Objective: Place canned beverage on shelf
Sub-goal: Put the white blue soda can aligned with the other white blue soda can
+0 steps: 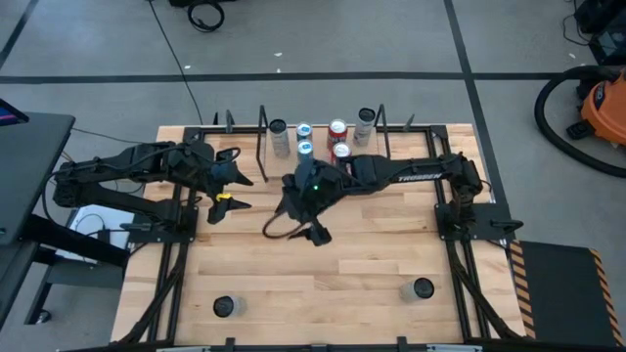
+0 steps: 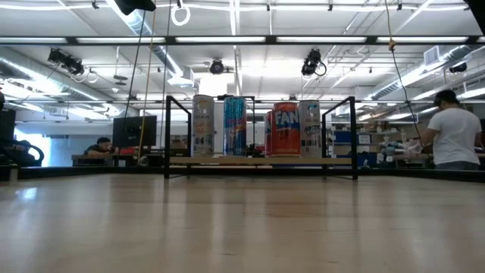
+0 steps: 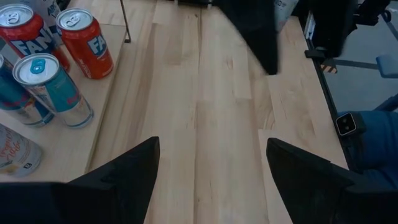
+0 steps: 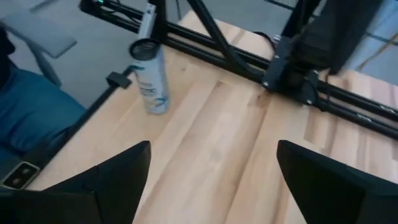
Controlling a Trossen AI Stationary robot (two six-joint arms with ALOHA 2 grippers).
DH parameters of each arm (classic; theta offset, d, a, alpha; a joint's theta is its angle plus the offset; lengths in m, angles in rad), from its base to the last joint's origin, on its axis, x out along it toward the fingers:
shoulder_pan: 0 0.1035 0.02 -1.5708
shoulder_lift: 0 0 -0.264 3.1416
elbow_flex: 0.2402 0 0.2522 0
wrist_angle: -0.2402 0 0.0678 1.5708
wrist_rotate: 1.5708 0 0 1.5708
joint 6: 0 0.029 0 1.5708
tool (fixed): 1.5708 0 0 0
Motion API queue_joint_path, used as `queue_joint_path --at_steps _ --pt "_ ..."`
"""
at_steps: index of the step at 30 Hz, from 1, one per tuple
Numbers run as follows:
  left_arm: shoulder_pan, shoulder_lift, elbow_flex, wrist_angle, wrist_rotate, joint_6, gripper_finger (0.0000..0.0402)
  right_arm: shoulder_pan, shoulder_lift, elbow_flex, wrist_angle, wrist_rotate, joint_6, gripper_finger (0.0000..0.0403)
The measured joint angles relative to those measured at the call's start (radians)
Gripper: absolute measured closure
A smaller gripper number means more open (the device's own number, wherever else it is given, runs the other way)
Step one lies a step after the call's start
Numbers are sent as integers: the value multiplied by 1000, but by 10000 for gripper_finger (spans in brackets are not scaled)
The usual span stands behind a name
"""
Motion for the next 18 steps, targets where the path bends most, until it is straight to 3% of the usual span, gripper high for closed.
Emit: queue_joint_path --at_steps 8,18 --pt "0 0 0 2 0 -28 104 51 48 2 15 1 8 7" --pt "1 0 0 8 -1 -29 104 106 170 1 144 -5 50 5"
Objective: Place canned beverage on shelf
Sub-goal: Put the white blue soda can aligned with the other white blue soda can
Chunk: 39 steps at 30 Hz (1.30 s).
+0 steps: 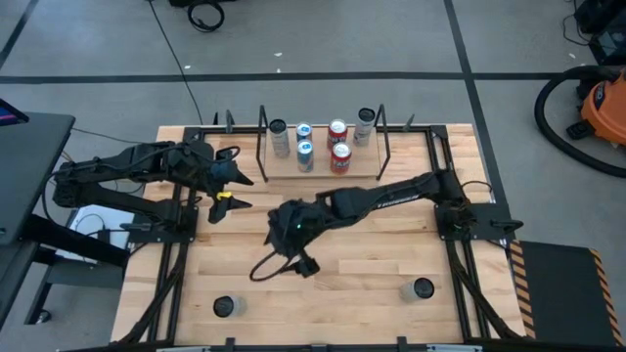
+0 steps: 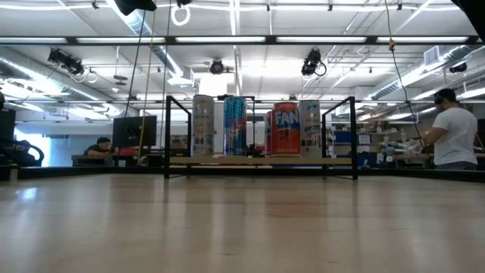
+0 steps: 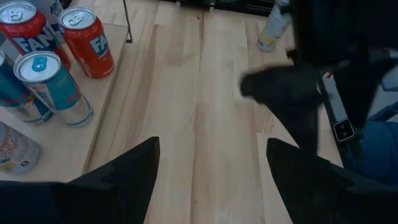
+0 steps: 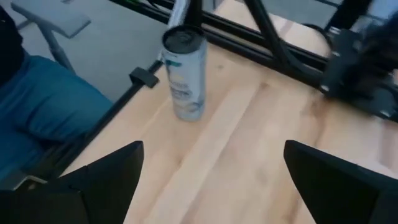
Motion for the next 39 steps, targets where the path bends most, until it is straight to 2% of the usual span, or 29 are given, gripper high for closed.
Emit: queue_joint_path --at_steps 6,19,26,30,39 --pt "0 0 0 2 -1 0 104 26 56 0 68 1 -72 7" --pt "0 0 0 14 -9 1 104 40 185 2 452 -57 -94 11" --pt "0 0 0 23 -10 1 104 58 208 0 391 -29 -105 11" --pt "0 0 0 26 -10 27 104 63 158 -1 289 49 -126 11" --pt "-3 0 0 40 -1 27 104 64 5 1 162 55 -117 12"
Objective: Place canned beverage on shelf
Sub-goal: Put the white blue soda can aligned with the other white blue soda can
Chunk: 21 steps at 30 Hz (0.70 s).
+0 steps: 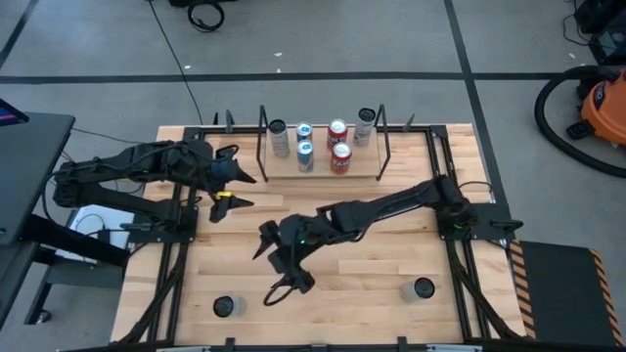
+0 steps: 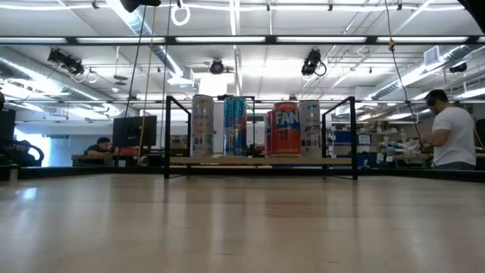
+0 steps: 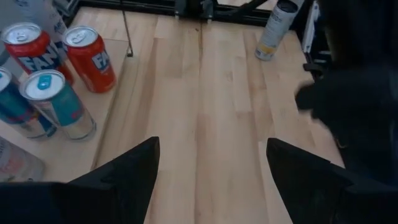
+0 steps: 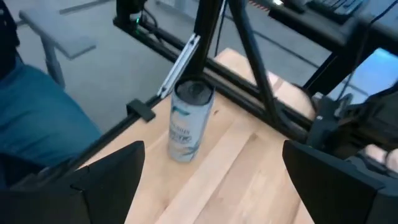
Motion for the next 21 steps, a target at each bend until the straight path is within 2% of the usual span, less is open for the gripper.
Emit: queue_joint_path --at_steps 10,15,21 --pt "-53 0 -6 -161 20 -138 104 11 -91 0 -142 3 59 11" --pt "-125 -3 -92 -159 -13 -213 104 22 -118 0 -177 2 59 11" --pt "-228 -17 -252 -99 -17 -333 104 42 -131 0 -241 2 59 11"
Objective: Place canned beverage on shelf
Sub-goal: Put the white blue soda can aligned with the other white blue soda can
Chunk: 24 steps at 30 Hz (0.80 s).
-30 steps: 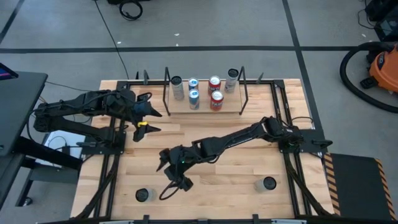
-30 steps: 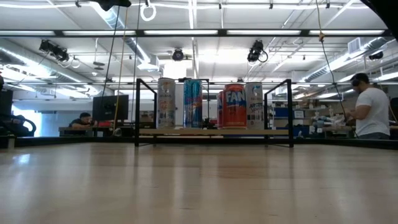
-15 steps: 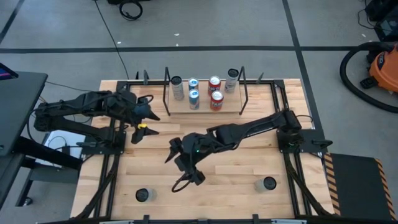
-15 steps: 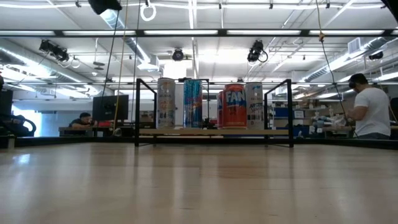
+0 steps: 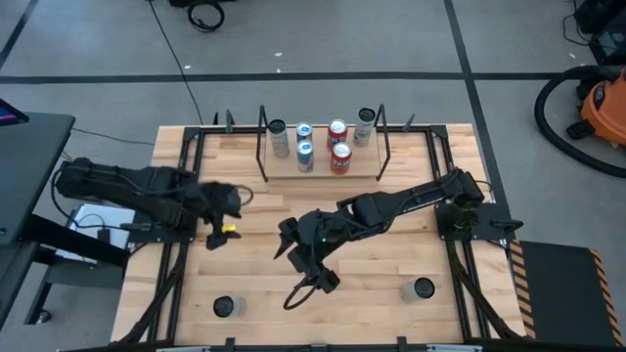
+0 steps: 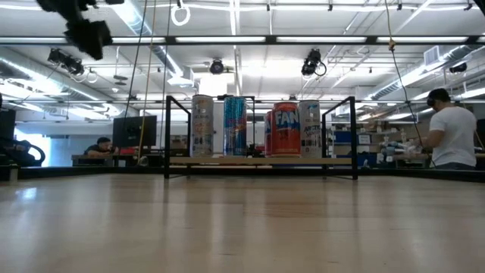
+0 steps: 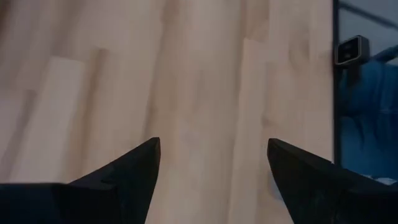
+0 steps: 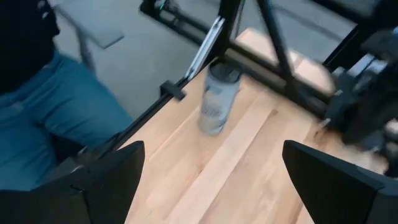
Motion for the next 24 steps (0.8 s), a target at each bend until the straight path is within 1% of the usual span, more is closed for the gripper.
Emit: queue_joint_path --at_steps 5,12,17,21,24 --pt "-102 -57 -99 72 -1 -117 104 12 0 0 -46 0 0 11" --pt "-259 -139 -132 62 -16 -311 104 17 0 0 -51 -3 0 11" --pt "-398 -141 -132 63 -85 -402 104 17 0 0 -65 -3 0 11" --pt "-521 -141 -132 88 -192 -449 104 18 0 0 -68 -3 8 11" --pt "-613 -141 -132 97 -246 -483 104 23 1 0 -83 -3 16 11"
